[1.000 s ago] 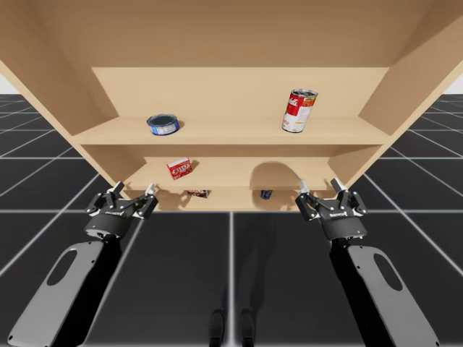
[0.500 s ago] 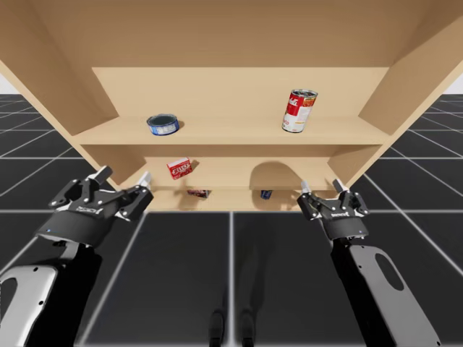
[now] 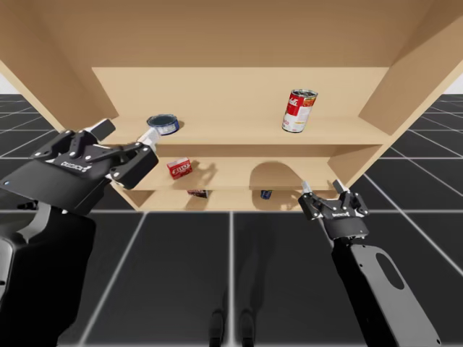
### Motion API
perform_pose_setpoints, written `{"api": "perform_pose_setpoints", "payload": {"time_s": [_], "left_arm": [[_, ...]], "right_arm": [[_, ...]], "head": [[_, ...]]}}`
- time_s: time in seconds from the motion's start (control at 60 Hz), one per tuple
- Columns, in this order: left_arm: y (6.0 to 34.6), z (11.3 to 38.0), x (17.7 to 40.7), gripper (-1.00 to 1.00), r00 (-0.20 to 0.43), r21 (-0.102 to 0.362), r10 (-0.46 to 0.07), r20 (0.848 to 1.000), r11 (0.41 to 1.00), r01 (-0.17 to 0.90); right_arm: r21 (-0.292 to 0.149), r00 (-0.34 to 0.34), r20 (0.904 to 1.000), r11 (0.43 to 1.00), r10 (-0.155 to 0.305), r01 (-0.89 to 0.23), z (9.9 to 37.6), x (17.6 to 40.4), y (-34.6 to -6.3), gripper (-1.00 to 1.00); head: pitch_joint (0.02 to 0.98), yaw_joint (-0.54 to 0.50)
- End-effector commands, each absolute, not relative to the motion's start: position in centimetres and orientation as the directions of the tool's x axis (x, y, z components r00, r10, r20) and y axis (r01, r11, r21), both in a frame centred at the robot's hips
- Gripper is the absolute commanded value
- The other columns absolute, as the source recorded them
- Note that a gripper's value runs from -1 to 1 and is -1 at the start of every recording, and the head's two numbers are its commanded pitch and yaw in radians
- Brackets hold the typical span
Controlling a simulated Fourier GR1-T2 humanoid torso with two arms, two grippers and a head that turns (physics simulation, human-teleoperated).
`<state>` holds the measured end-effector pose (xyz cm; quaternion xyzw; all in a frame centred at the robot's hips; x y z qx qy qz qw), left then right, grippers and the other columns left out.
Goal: Find the tuna fish can on the shelf and bring it to me.
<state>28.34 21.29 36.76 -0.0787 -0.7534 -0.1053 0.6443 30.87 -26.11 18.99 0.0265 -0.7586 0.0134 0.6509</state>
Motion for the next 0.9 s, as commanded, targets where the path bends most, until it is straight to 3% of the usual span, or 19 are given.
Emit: {"api": "perform_pose_setpoints", "payload": {"time_s": [0.017, 0.283, 0.483, 0.717, 0.75, 0.767, 0.783, 0.9], "left_arm": [[20.0, 37.9, 30.1, -1.0, -0.075, 0.035, -0.014, 0.997, 0.958, 0.284], [18.5, 37.6, 33.6, -1.0, -0.006, 0.026, -0.026, 1.0, 0.959, 0.281], [18.6, 36.4, 36.1, -1.0, 0.093, 0.017, -0.042, 0.995, 0.967, 0.255], [18.6, 35.7, 37.5, -1.0, 0.135, 0.017, -0.051, 0.99, 0.97, 0.243], [18.6, 35.8, 37.4, -0.79, 0.125, 0.021, -0.052, 0.991, 0.971, 0.239], [18.6, 35.8, 37.4, -0.16, 0.127, 0.015, -0.047, 0.991, 0.97, 0.243], [18.6, 35.9, 37.2, 0.94, 0.123, 0.011, -0.043, 0.991, 0.969, 0.247], [18.4, 36.3, 36.2, 1.0, 0.1, 0.011, -0.039, 0.994, 0.963, 0.269]], "right_arm": [[0.022, -0.15, 0.9882, 0.998, -0.031, -0.06, 19.0, 30.9, -26.2, -1.0], [0.027, -0.152, 0.9877, 0.998, -0.036, -0.062, 19.0, 31.0, -26.3, -1.0], [0.031, -0.152, 0.9875, 0.998, -0.04, -0.061, 19.0, 31.0, -26.5, -1.0], [0.034, -0.151, 0.9876, 0.998, -0.043, -0.061, 19.0, 31.0, -26.6, -1.0], [0.035, -0.151, 0.9876, 0.998, -0.044, -0.061, 18.9, 31.0, -26.6, -1.0], [0.035, -0.15, 0.9877, 0.998, -0.044, -0.06, 18.9, 31.0, -26.6, -1.0], [0.036, -0.15, 0.9877, 0.998, -0.044, -0.06, 18.9, 31.0, -26.6, -1.0], [0.035, -0.15, 0.9877, 0.998, -0.044, -0.06, 18.9, 31.0, -26.7, -1.0]], "head": [[0.33, 0.29], [0.336, 0.28], [0.343, 0.28], [0.352, 0.27], [0.353, 0.27], [0.353, 0.27], [0.354, 0.27], [0.362, 0.27]]}}
